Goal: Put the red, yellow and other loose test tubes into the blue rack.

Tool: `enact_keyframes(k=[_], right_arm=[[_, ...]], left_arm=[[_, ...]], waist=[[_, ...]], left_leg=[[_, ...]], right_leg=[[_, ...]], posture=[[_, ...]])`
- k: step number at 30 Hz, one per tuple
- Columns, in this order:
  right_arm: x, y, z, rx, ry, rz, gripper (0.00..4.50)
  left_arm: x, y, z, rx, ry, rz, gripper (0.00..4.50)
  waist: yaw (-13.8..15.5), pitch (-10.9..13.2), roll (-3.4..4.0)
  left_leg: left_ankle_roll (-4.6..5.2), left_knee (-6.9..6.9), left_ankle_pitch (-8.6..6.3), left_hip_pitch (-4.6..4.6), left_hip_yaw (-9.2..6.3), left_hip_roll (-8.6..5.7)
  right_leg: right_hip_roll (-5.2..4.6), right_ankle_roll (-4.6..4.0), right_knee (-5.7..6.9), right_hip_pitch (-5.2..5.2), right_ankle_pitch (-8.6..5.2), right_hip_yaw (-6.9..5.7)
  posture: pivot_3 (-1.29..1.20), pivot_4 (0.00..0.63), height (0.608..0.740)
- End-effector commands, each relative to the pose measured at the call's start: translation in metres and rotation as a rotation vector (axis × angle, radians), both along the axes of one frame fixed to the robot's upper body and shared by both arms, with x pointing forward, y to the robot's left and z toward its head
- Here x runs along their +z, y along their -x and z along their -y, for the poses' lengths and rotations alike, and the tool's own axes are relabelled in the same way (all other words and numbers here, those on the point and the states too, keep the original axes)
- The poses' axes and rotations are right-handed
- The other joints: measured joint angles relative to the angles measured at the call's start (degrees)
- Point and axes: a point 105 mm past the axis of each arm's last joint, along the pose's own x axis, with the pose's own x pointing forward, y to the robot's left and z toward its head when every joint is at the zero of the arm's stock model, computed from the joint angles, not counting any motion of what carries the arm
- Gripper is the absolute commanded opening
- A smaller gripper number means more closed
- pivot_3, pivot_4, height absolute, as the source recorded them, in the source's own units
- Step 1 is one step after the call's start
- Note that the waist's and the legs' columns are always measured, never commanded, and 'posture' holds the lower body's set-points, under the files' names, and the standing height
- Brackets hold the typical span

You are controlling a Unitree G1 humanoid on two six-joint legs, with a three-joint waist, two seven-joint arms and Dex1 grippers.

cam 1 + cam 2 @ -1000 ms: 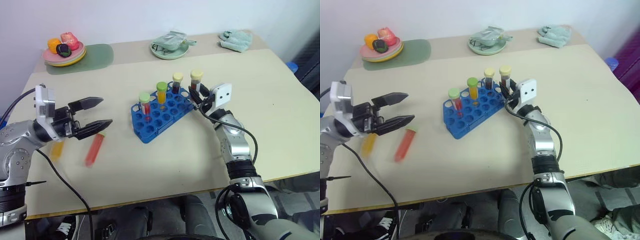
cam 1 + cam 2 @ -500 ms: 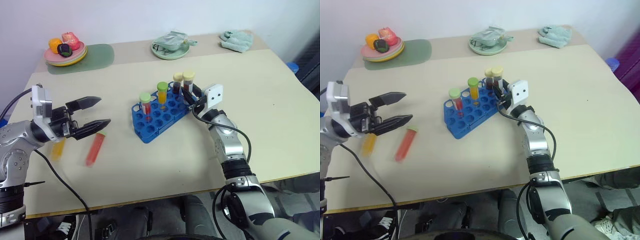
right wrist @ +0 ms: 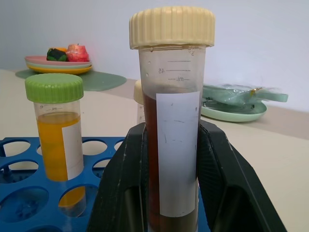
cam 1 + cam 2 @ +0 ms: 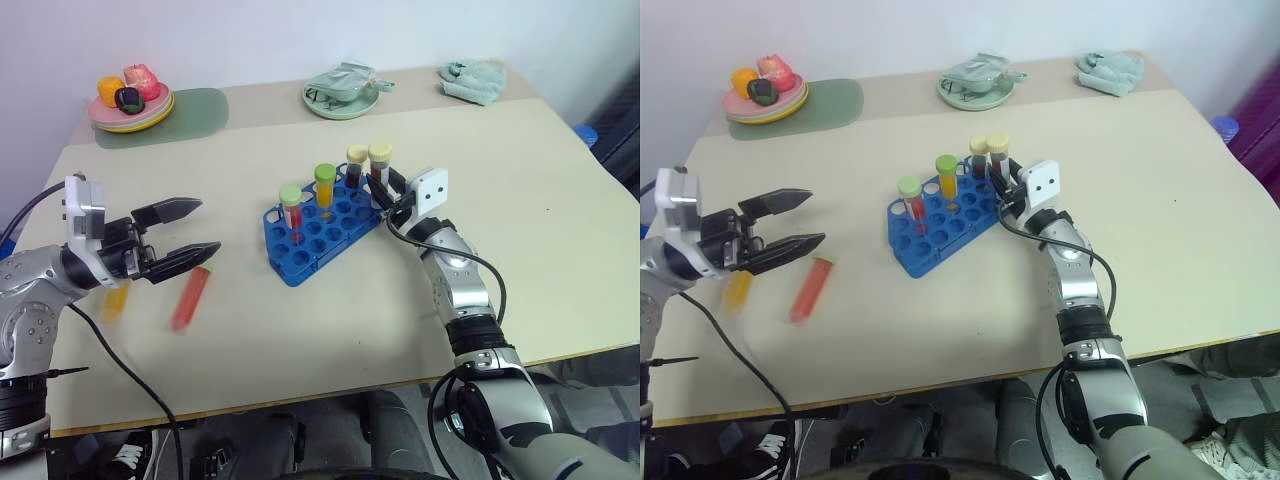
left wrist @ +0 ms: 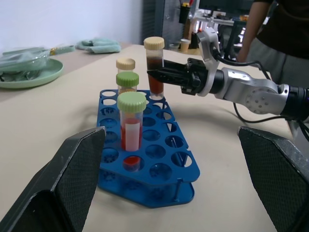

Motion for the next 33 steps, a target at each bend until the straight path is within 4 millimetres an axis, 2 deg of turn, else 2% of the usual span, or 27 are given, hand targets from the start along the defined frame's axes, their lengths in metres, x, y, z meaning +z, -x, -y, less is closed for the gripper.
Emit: enact_keyframes(k=[1, 17, 24, 25, 29, 33], right_arm=[[0.01, 0.001, -0.004, 0.017, -0.03, 0.027, 0.74], [0.006, -0.002, -0.003, 0.025, -0.106, -0.013, 0.74], [0.008, -0.001, 0.004, 0.024, -0.108, -0.005, 4.17], [0.009, 0.0, 0.003, 0.03, -0.112, -0.002, 4.48], [0.012, 0.005, 0.001, 0.072, -0.09, 0.012, 4.48], [0.016, 0.027, 0.009, 0.197, -0.028, 0.011, 4.48]], left_arm=[[0.012, 0.004, -0.003, 0.008, -0.017, 0.061, 4.5], [0.011, 0.006, -0.003, 0.016, -0.018, 0.059, 4.5], [0.01, 0.007, -0.004, 0.022, -0.019, 0.059, 4.5], [0.01, 0.007, -0.004, 0.022, -0.018, 0.058, 4.5], [0.007, 0.007, -0.005, 0.027, -0.023, 0.045, 4.5], [0.006, 0.011, -0.008, 0.05, -0.051, 0.02, 4.5]], waist=[[0.01, 0.0, 0.0], [-0.05, 0.0, 0.0], [-0.01, 0.0, 0.0], [-0.01, 0.0, 0.0], [-0.02, 0.0, 0.01], [0.15, 0.0, 0.0]], left_leg=[[0.0, 0.0, 0.0, 0.0, 0.0, 0.0], [0.0, 0.0, 0.0, 0.0, 0.0, 0.0], [0.0, 0.0, 0.0, 0.0, 0.0, 0.0], [0.0, 0.0, 0.0, 0.0, 0.0, 0.0], [0.0, -0.01, 0.0, 0.0, 0.0, 0.0], [0.0, -0.01, 0.0, -0.02, 0.0, 0.0]], right_leg=[[0.0, 0.0, 0.0, 0.0, 0.0, 0.0], [0.0, 0.0, 0.0, -0.01, 0.0, 0.0], [0.0, 0.0, 0.0, -0.01, 0.0, 0.0], [0.0, 0.0, 0.0, -0.01, 0.0, 0.0], [0.0, 0.0, 0.0, -0.01, 0.0, 0.0], [0.0, 0.0, -0.02, -0.01, 0.0, 0.0]], posture=[[0.0, 0.15, 0.74], [0.0, 0.15, 0.74], [0.0, 0.15, 0.74], [0.0, 0.15, 0.74], [0.0, 0.15, 0.74], [0.0, 0.15, 0.74]])
